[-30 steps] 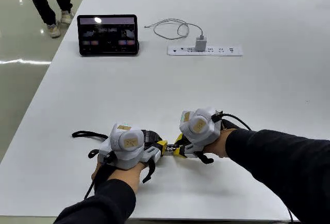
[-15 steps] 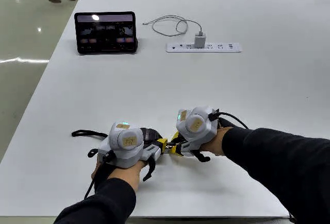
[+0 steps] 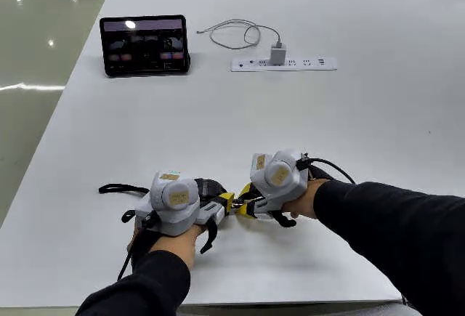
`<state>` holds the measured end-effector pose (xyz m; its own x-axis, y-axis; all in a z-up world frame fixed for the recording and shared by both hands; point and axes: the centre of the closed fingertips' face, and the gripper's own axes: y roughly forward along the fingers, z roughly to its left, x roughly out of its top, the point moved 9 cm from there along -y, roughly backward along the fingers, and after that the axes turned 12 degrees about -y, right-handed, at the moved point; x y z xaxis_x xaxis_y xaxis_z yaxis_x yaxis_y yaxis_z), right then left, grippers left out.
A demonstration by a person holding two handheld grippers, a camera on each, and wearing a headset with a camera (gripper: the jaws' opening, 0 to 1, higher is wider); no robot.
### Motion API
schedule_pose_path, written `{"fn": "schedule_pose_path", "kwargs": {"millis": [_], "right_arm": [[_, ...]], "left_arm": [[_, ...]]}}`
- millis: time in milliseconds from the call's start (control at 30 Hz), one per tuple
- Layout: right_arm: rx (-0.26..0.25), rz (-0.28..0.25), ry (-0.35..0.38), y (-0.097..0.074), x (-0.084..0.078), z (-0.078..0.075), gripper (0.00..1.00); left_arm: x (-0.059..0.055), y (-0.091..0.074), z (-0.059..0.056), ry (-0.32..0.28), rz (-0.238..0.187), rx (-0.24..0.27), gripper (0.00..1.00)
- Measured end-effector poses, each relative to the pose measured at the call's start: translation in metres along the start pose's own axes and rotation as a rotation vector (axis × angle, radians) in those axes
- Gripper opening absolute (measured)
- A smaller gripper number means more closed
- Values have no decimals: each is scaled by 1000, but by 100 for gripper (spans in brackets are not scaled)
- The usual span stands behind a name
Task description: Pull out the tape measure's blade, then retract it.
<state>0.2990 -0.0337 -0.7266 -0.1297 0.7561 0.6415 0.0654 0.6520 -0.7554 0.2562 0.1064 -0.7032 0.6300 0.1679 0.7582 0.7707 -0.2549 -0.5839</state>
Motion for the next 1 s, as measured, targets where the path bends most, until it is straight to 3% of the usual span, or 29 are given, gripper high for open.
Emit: {"fn": "schedule_pose_path", "kwargs": {"millis": [100, 767, 1000], "right_arm": [[-2, 2, -28, 1, 1, 1, 11], [13, -19, -8, 12, 12, -1, 10], [30, 6, -26, 13, 14, -2, 10]], "left_arm": [[0, 0, 0, -2, 0, -1, 59], [0, 0, 1, -17, 5, -7, 59], [0, 0, 1, -16, 4, -6, 59]]}}
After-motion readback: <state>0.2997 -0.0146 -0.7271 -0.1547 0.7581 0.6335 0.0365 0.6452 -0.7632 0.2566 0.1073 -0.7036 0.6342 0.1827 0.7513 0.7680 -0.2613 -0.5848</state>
